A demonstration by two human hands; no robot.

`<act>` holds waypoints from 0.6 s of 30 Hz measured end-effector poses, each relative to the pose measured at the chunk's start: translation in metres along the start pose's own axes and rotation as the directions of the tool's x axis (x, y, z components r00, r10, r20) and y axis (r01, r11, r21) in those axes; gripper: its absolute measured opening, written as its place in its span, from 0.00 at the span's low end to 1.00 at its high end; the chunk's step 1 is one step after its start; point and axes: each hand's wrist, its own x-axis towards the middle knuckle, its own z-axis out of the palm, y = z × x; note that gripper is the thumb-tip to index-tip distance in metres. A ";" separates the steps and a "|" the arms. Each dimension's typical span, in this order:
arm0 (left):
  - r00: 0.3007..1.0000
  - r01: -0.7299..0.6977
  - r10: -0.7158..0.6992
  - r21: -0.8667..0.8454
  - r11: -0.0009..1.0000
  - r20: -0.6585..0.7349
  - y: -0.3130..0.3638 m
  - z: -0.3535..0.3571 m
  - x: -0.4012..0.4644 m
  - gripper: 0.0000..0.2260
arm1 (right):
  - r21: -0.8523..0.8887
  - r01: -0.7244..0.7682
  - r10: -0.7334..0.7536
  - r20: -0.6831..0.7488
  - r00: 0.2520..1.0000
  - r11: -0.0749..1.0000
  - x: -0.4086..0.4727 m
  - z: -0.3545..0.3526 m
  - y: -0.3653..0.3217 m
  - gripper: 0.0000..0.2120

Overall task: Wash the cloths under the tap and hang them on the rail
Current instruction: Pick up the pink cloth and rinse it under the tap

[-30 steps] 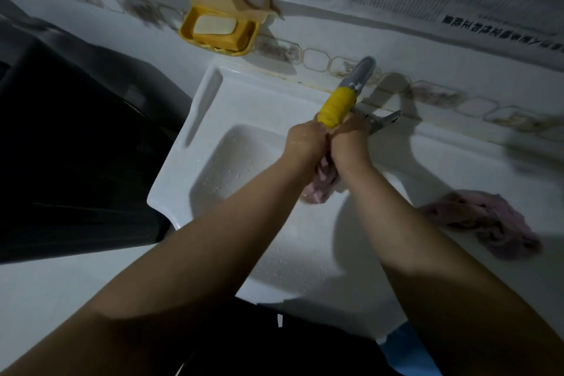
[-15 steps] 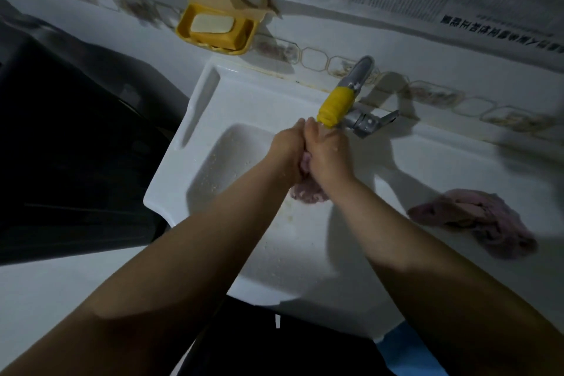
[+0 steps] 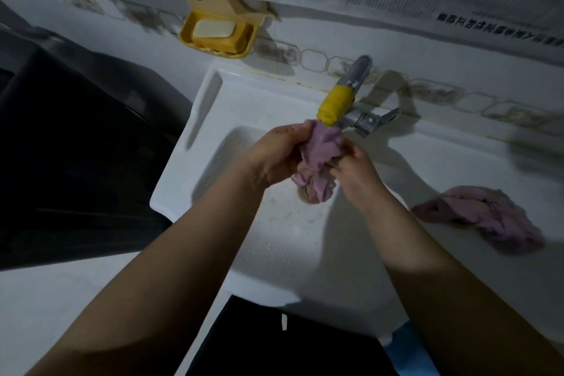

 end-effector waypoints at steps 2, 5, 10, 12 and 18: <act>0.999 0.011 -0.010 0.016 1.000 -0.040 0.002 -0.004 0.003 0.14 | 0.052 0.016 -0.012 -0.075 0.997 0.999 0.004 0.002 -0.003 0.06; 0.991 -0.003 0.012 0.066 0.998 -0.130 0.003 -0.008 0.004 0.14 | 0.069 0.020 -0.005 -0.223 0.975 0.997 0.013 0.001 -0.016 0.12; 0.962 -0.026 -0.025 -0.182 0.983 -0.273 -0.001 -0.002 0.015 0.16 | -0.393 0.202 -0.255 -0.087 0.963 0.897 -0.005 0.014 -0.028 0.13; 0.959 -0.033 -0.062 -0.328 0.944 -0.275 -0.003 0.007 0.018 0.17 | -0.625 0.274 -0.348 0.004 0.938 0.731 -0.014 0.025 -0.019 0.15; 0.994 -0.021 -0.018 -0.362 0.932 -0.104 -0.019 0.022 0.007 0.32 | -0.711 0.143 -0.352 -0.156 0.923 0.689 0.007 0.022 -0.033 0.20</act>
